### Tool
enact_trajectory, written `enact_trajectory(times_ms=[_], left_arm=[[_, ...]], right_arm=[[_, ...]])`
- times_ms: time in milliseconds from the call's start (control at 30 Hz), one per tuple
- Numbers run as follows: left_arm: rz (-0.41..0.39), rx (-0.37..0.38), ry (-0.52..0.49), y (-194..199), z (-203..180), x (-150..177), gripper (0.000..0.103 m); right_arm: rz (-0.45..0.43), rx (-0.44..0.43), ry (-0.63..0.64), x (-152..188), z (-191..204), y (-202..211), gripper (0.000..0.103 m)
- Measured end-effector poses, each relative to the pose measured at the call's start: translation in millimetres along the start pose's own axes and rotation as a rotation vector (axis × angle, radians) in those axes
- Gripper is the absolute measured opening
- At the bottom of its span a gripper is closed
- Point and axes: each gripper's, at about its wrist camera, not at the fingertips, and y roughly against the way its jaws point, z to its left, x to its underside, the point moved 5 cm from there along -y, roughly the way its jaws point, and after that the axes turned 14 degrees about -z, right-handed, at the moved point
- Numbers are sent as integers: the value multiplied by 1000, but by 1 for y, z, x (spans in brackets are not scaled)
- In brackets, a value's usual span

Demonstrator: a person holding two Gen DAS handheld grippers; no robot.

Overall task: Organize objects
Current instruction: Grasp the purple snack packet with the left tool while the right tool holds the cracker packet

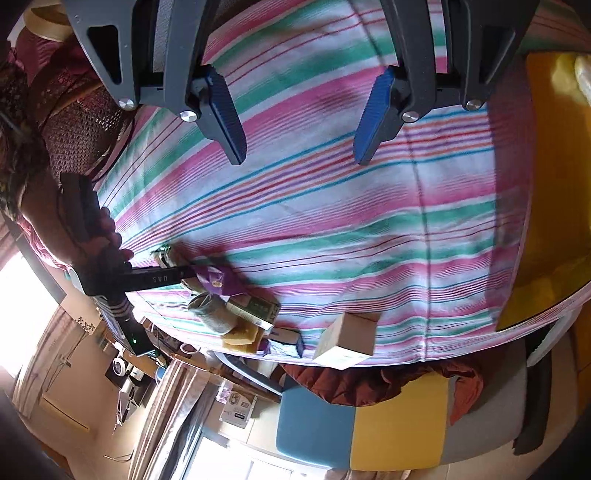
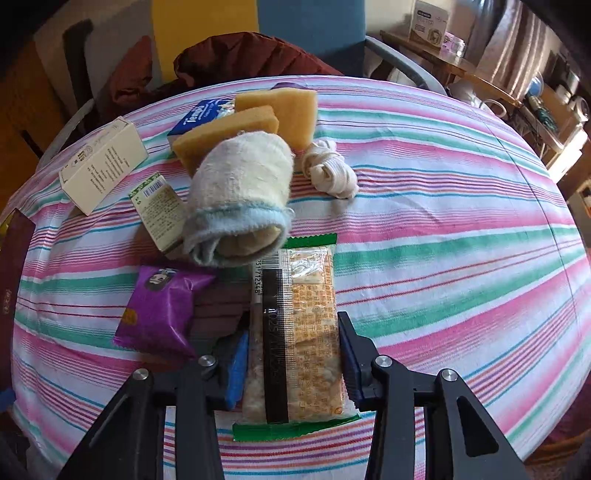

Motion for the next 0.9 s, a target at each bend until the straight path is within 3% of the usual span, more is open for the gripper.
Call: enact_trajectory(times_ms=[300,467,667,900], left_arm=[[66,78,-16,-63,-49,-34,61],[115,121,69,-107,-69,-59,61],[146,94,164,-153,-81,-85,62],[177,57,171,-189,-86,-87,64]], right_arm=[[29,21,-97,-1,-29,-2,43],[34,22,-72,0,-29,-1,43],[41,-9,-132,0,-37,2,43],[39,-7,-129,1,-37,3,43]])
